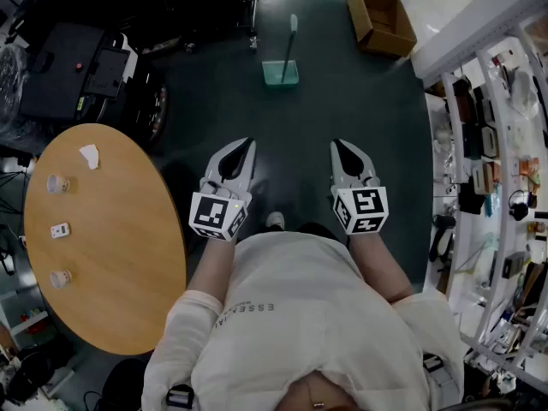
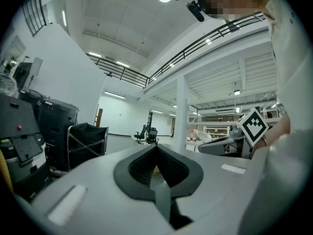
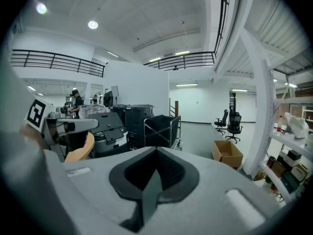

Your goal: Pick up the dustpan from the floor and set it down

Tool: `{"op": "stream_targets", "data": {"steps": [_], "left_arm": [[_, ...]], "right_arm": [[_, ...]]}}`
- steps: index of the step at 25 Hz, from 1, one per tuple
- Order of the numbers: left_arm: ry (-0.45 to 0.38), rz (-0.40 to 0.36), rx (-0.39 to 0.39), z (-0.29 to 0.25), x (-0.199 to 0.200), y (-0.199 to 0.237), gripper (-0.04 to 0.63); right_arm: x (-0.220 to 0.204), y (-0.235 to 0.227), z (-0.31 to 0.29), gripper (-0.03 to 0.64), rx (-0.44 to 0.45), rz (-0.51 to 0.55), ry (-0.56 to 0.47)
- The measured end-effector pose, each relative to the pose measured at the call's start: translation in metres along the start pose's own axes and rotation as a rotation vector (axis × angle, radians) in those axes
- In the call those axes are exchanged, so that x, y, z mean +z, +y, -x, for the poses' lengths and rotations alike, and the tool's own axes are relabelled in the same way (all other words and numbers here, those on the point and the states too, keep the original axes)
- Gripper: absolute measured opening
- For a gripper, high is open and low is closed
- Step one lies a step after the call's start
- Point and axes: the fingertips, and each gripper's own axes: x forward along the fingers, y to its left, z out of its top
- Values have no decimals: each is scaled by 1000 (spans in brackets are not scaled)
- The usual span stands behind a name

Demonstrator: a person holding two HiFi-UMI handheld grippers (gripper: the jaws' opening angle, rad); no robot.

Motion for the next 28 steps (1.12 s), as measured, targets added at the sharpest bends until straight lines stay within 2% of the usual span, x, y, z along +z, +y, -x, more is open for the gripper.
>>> {"op": "stream_targets", "data": {"steps": [19, 28], "left_arm": [[32, -8, 2, -1, -6, -3, 17], [69, -2, 23, -13, -17, 9, 17]], "right_arm": [[-8, -8, 0, -8, -1, -45, 15], [-16, -44, -22, -8, -38, -79, 49]]}}
